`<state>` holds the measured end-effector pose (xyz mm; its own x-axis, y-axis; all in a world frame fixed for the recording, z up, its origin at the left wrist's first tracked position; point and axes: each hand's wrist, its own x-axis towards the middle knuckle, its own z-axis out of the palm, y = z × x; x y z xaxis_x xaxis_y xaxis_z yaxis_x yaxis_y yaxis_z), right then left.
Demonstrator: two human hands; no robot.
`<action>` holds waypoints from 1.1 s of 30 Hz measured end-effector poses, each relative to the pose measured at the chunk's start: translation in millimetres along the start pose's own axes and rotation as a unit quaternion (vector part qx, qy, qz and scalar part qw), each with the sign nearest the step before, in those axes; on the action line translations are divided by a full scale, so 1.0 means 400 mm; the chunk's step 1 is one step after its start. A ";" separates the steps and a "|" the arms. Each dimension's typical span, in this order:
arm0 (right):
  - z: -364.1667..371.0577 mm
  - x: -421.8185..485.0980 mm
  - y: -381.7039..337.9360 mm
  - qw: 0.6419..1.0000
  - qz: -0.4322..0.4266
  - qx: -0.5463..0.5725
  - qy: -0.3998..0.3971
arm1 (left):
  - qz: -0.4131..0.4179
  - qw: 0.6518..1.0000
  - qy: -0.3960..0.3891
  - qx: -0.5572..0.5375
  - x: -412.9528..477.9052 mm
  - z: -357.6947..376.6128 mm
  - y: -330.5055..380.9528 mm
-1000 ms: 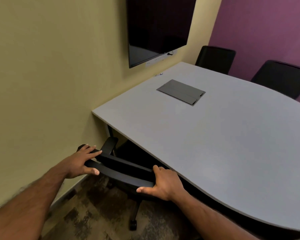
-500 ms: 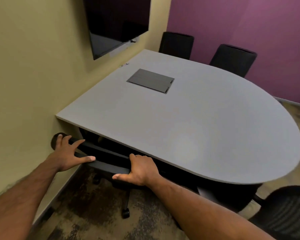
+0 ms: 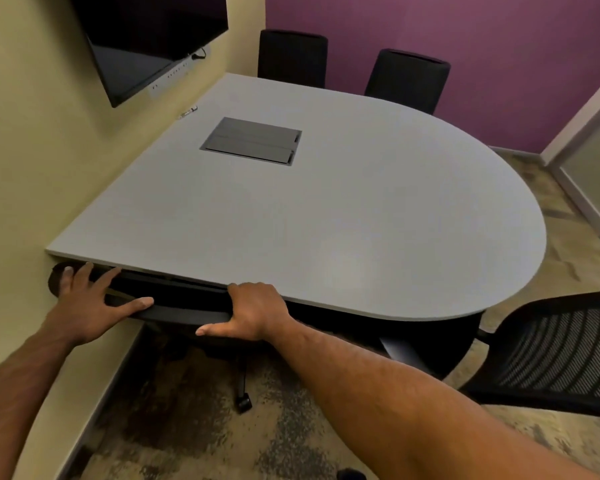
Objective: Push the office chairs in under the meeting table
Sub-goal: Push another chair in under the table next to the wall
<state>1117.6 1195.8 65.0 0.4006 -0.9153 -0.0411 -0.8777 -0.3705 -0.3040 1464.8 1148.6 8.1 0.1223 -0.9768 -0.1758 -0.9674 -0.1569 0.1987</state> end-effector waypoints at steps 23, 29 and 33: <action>0.045 0.012 -0.019 0.998 -0.005 -0.018 0.056 | 0.086 0.992 0.086 0.032 0.092 0.049 -0.061; 0.040 -0.080 0.045 0.999 -0.038 -0.007 0.038 | -0.053 0.988 0.119 -0.087 0.046 0.099 -0.012; 0.063 -0.230 0.143 0.998 0.006 0.033 0.056 | -0.072 0.972 0.164 -0.152 -0.045 0.119 0.061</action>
<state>1037.2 1262.6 27.3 0.3545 -0.9331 0.0599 -0.8618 -0.3509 -0.3663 1428.3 1169.1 -30.0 0.3646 -0.9274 0.0832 -0.8304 -0.2834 0.4797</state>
